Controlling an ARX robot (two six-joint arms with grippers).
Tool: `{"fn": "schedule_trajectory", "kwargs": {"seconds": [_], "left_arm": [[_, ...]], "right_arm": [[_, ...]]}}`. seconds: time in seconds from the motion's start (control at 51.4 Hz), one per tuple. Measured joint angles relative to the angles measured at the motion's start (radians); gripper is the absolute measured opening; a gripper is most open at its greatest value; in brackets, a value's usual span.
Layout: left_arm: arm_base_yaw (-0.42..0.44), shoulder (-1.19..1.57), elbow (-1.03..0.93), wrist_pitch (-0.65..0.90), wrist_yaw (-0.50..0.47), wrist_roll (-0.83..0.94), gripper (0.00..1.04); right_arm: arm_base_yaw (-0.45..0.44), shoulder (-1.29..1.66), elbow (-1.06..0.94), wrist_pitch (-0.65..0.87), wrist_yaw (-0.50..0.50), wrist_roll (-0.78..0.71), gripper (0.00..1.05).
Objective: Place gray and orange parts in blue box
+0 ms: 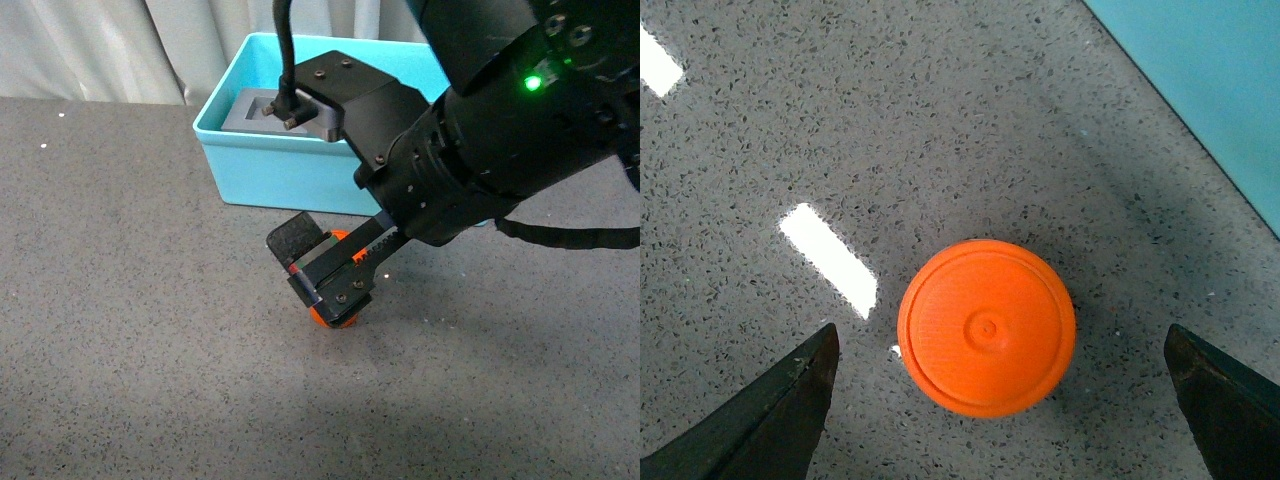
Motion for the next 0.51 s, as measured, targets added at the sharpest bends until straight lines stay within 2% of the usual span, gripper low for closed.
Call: {"fn": "schedule_trajectory", "kwargs": {"seconds": [0.408,0.447,0.505], "left_arm": [[0.0,0.0,0.0,0.0,0.0,0.0,0.98],[0.0,0.0,0.0,0.0,0.0,0.0,0.98],[0.0,0.0,0.0,0.0,0.0,0.0,0.98]], "right_arm": [[0.014,0.094,0.072,-0.056,0.025,0.028,0.95],[0.015,0.097,0.072,-0.059,0.024,0.031,0.93],[0.015,0.105,0.072,-0.059,0.03,0.033,0.83]]}}
